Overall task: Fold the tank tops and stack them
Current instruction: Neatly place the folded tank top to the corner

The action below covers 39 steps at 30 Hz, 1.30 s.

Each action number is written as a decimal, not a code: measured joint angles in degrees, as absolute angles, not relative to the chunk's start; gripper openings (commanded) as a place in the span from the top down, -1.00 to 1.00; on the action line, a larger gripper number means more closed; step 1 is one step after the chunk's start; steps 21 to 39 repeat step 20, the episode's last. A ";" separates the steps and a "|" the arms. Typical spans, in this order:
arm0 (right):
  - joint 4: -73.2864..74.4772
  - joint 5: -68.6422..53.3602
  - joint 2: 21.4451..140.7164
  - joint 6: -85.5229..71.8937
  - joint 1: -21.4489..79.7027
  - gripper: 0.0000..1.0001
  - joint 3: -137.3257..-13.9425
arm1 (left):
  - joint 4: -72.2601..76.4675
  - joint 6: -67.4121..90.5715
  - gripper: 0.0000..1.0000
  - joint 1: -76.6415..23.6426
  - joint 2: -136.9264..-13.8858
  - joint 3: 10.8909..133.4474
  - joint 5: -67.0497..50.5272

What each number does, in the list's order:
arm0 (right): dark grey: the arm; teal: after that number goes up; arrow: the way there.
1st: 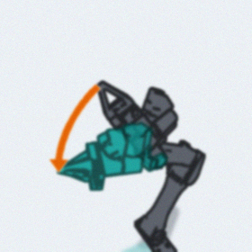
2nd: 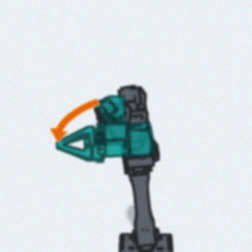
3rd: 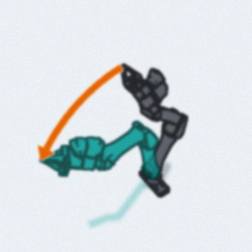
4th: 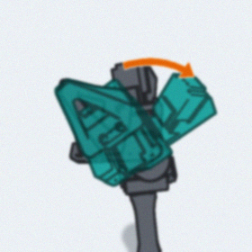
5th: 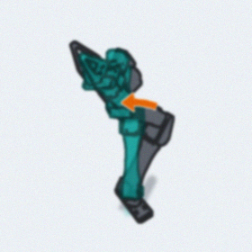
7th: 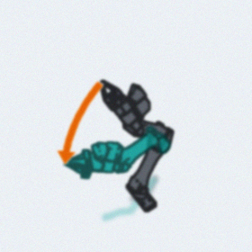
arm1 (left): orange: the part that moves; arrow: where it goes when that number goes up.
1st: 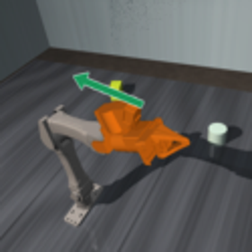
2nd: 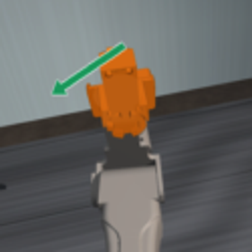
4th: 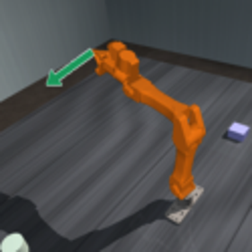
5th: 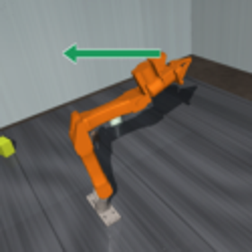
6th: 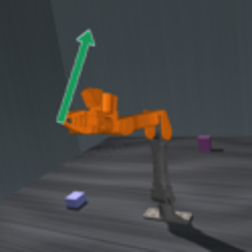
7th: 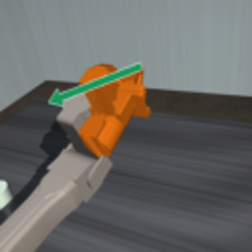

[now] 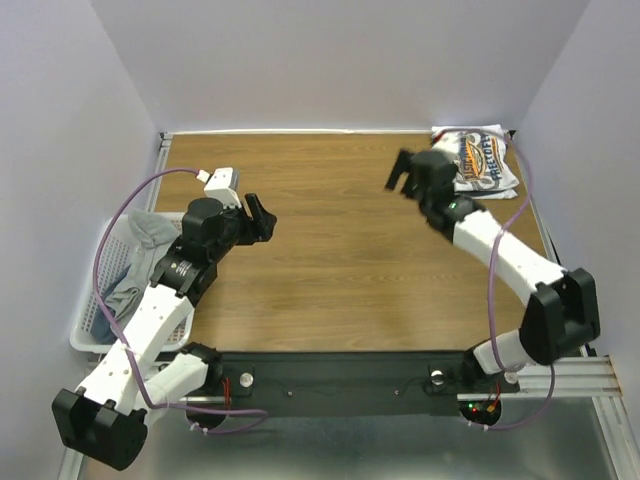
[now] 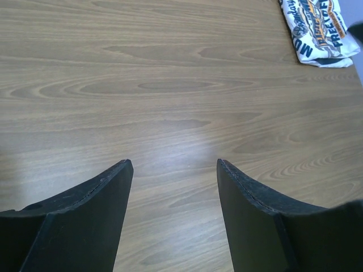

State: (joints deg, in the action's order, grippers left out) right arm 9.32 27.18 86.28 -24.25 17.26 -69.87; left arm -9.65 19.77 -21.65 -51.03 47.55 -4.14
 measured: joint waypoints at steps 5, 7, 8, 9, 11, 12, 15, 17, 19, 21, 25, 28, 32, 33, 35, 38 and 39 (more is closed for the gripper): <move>9.02 24.38 74.26 -29.63 37.17 -1.00 -53.60 | -10.57 19.73 -0.44 -21.63 -49.45 46.68 -2.68; 9.45 23.31 69.95 -30.94 39.59 -1.00 -48.88 | -10.72 19.75 -0.44 -21.63 -48.86 46.19 -2.57; 9.37 22.70 68.03 -31.70 39.72 -1.00 -47.07 | -10.63 19.77 -0.44 -21.65 -48.64 45.98 -2.59; 9.69 22.24 66.08 -32.25 39.64 -1.00 -45.47 | -10.59 19.79 -0.44 -21.65 -48.56 45.78 -2.63; 10.11 21.82 61.82 -32.91 39.35 -1.00 -42.74 | -10.63 19.90 -0.44 -21.65 -48.51 45.25 -2.81; 10.50 21.82 59.48 -33.10 39.31 -1.00 -41.95 | -10.52 19.99 -0.44 -21.65 -48.51 45.01 -2.87; 10.26 21.71 56.86 -33.10 39.22 -1.00 -41.89 | -10.70 20.08 -0.44 -21.65 -48.51 44.53 -2.96; 10.22 21.50 55.66 -33.08 39.22 -1.00 -41.89 | -10.66 20.10 -0.44 -21.65 -48.38 44.49 -2.96; 10.20 21.12 55.48 -32.99 39.22 -1.00 -41.89 | -10.61 20.08 -0.44 -21.67 -47.99 44.49 -2.98; 10.26 20.95 55.57 -32.99 39.22 -1.00 -41.89 | -10.59 20.08 -0.44 -21.67 -47.79 44.49 -2.96; 10.26 20.95 55.57 -32.99 39.22 -1.00 -41.89 | -10.59 20.08 -0.44 -21.67 -47.79 44.49 -2.96; 10.26 20.95 55.57 -32.99 39.22 -1.00 -41.89 | -10.59 20.08 -0.44 -21.67 -47.79 44.49 -2.96; 10.26 20.95 55.57 -32.99 39.22 -1.00 -41.89 | -10.59 20.08 -0.44 -21.67 -47.79 44.49 -2.96; 10.26 20.95 55.57 -32.99 39.22 -1.00 -41.89 | -10.59 20.08 -0.44 -21.67 -47.79 44.49 -2.96; 10.26 20.95 55.57 -32.99 39.22 -1.00 -41.89 | -10.59 20.08 -0.44 -21.67 -47.79 44.49 -2.96; 10.26 20.95 55.57 -32.99 39.22 -1.00 -41.89 | -10.59 20.08 -0.44 -21.67 -47.79 44.49 -2.96; 10.26 20.95 55.57 -32.99 39.22 -1.00 -41.89 | -10.59 20.08 -0.44 -21.67 -47.79 44.49 -2.96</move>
